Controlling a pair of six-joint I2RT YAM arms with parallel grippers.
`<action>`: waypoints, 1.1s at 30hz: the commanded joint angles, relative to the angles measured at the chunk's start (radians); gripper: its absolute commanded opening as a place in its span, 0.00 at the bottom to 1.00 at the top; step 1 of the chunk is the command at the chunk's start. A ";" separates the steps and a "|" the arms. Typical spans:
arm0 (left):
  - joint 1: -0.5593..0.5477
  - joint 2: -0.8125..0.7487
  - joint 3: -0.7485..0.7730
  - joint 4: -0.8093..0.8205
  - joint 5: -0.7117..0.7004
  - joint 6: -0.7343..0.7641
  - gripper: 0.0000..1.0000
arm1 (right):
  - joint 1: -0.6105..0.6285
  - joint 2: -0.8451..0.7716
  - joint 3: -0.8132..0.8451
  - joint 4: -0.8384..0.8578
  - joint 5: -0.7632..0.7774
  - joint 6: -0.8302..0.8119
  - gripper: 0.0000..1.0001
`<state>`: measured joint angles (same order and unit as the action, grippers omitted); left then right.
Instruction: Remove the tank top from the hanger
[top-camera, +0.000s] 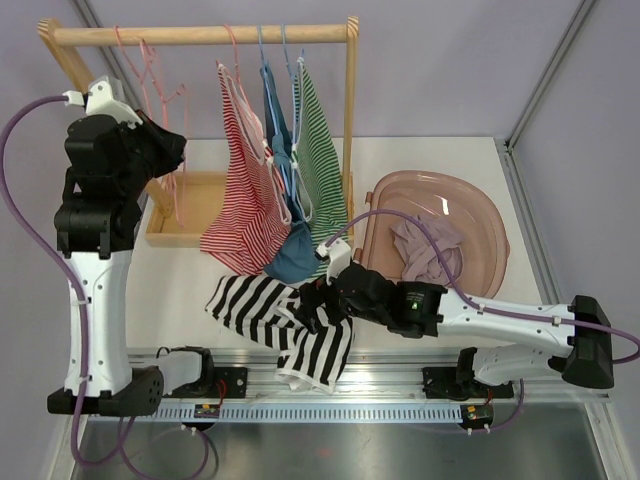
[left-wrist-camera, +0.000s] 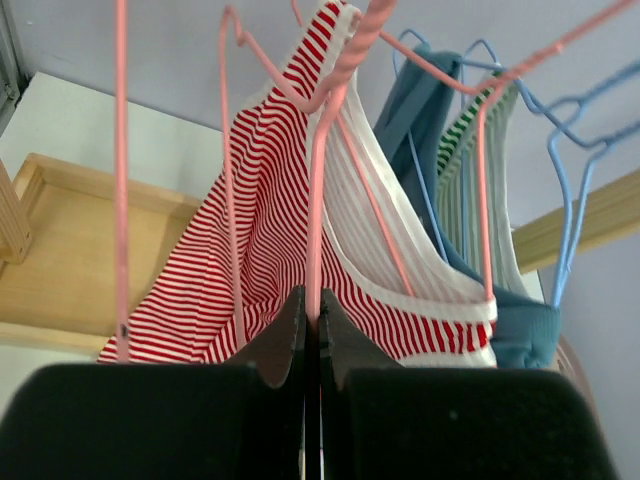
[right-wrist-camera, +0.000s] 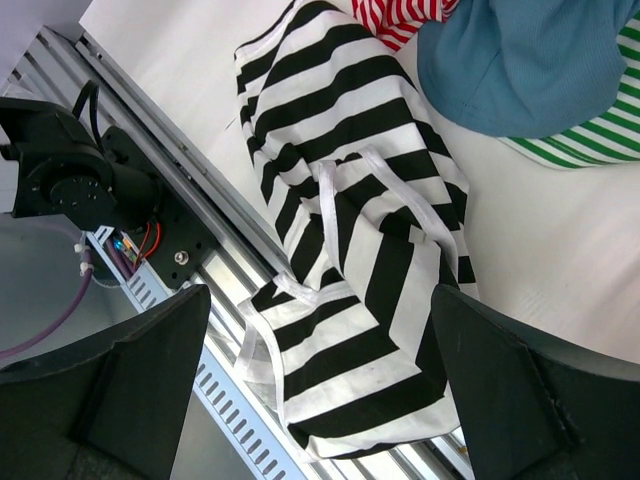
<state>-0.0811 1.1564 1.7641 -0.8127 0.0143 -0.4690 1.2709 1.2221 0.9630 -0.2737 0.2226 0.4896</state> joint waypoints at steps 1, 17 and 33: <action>0.067 0.034 0.092 0.073 0.138 0.023 0.00 | 0.007 -0.030 -0.021 0.053 -0.017 -0.014 1.00; 0.224 0.301 0.305 0.030 0.266 0.009 0.00 | 0.008 0.053 -0.038 0.093 -0.133 -0.013 0.99; 0.287 0.224 0.175 -0.040 0.233 0.052 0.49 | 0.091 0.487 0.192 -0.113 0.165 -0.033 1.00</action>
<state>0.2008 1.4544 1.9511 -0.8467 0.2356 -0.4385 1.3571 1.6279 1.0962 -0.3511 0.2840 0.4564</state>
